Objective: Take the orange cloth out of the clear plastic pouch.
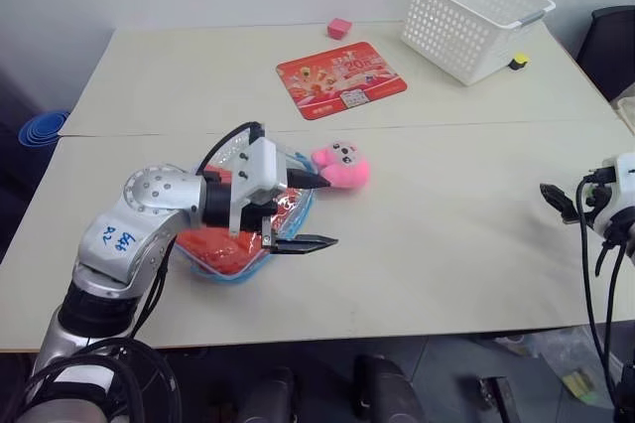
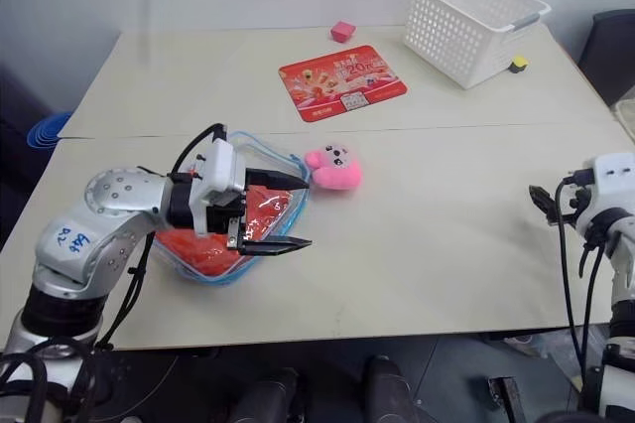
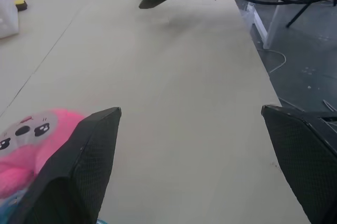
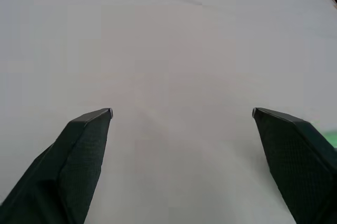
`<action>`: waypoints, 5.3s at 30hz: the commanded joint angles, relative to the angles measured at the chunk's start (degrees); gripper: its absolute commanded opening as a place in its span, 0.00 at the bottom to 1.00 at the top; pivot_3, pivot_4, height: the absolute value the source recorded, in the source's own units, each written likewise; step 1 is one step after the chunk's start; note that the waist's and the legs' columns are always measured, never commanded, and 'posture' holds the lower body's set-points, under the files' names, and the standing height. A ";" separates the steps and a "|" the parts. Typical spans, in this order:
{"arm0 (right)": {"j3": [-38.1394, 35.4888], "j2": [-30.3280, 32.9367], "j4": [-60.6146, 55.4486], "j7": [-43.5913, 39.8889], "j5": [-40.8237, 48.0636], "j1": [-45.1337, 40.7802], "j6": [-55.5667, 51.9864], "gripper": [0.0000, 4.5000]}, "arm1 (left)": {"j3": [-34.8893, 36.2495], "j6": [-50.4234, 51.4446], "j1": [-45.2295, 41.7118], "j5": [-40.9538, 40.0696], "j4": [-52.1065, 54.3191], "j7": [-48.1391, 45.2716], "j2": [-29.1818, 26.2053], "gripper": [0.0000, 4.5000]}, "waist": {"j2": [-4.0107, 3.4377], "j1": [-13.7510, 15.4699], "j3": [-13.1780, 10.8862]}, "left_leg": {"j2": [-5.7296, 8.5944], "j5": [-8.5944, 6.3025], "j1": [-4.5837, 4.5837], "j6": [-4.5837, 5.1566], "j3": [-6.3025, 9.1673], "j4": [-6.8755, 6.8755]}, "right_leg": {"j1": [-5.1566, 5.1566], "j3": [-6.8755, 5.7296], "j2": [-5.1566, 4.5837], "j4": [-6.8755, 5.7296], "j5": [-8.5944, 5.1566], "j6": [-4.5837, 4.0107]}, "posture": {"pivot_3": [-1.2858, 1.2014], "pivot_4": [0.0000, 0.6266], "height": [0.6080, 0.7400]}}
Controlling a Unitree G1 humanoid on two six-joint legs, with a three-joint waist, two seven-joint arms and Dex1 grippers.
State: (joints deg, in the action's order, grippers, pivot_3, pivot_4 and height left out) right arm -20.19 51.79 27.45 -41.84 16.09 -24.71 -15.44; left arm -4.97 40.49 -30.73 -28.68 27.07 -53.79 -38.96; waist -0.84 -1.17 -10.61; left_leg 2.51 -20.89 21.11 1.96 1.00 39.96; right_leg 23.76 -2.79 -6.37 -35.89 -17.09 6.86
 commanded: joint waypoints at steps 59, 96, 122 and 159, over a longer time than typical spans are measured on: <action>6.40 7.30 -43.22 -34.84 28.29 5.41 -21.43 1.00 | -15.60 -72.77 -3.37 31.31 -30.40 -8.91 -11.81 0.00 | 0.17 2.71 -0.06 | 0.19 -0.02 0.12 0.01 0.31 0.05 | -0.13 -0.63 -0.13 0.21 0.03 0.04 | 0.52 0.24 1.00; 3.93 1.79 -33.56 -20.97 16.92 9.44 -13.30 1.00 | 6.64 -5.45 2.72 -23.61 -4.03 -1.82 -19.37 0.96 | 0.23 2.37 -0.08 | 0.19 0.03 0.09 0.15 0.33 0.14 | -0.14 -0.21 -0.25 0.08 0.10 0.18 | 0.52 0.24 1.00; 5.04 -5.93 -16.88 -16.30 11.45 1.07 -8.98 0.03 | 11.77 4.77 1.27 -25.48 -0.14 1.51 -16.63 0.96 | 0.17 1.12 -0.06 | 0.19 0.04 0.05 0.08 0.27 0.08 | -0.10 -0.19 -0.14 0.06 0.08 0.14 | 0.52 0.24 1.00; 31.48 -1.16 -39.32 -26.72 -14.02 12.68 30.14 0.49 | -1.37 0.74 -1.27 -9.98 -1.88 -1.84 -5.30 0.96 | 0.28 1.45 -0.01 | 0.15 0.02 -0.07 0.04 0.27 0.11 | -0.19 -0.18 -0.08 0.10 0.08 0.14 | 0.52 0.24 1.00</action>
State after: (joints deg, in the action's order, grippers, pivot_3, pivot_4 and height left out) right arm 10.41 50.79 -11.88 -68.78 3.27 -12.77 15.65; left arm -5.94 42.89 -30.73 -39.83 25.41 -54.91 -44.72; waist -0.56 0.28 -10.62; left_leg 2.66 -20.87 21.06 2.01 1.26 40.07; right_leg 23.56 -2.97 -6.45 -35.80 -17.02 7.00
